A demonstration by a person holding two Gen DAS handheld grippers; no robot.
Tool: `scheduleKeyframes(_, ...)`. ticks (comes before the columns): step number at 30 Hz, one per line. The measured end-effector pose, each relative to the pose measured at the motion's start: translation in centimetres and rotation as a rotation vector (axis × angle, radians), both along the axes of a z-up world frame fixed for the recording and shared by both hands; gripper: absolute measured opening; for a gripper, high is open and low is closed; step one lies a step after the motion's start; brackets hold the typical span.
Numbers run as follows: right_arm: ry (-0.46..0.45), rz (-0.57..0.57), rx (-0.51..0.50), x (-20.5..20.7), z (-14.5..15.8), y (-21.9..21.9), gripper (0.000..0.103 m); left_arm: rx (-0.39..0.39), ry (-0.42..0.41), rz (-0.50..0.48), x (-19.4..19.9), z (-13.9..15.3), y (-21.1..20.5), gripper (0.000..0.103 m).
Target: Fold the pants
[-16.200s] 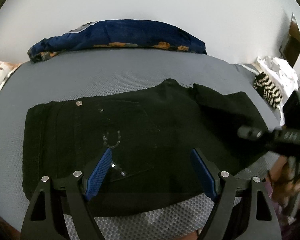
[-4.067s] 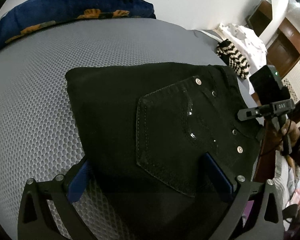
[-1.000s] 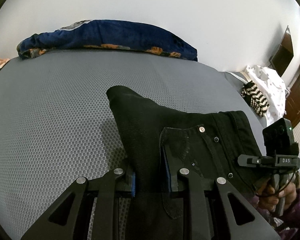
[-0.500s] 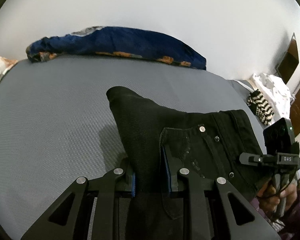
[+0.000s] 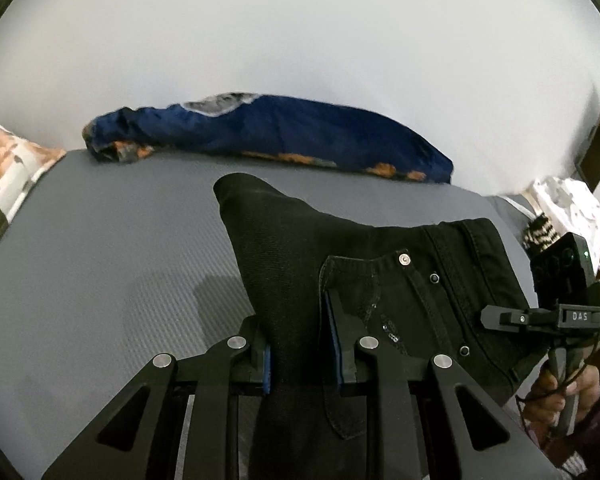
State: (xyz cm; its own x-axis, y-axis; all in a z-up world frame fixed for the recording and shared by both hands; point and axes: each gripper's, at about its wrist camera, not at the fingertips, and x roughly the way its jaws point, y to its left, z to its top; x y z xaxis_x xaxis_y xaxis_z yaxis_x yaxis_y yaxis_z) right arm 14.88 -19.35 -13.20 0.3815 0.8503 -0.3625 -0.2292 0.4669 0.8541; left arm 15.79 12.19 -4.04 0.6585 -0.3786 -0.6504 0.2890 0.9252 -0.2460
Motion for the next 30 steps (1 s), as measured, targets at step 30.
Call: scheduleKeyframes(30,-0.004,0.018,0.027,12.6,-0.2,5.7,0.028,0.041,-0.053,0.110,14.3,-2.4,6.8,0.022)
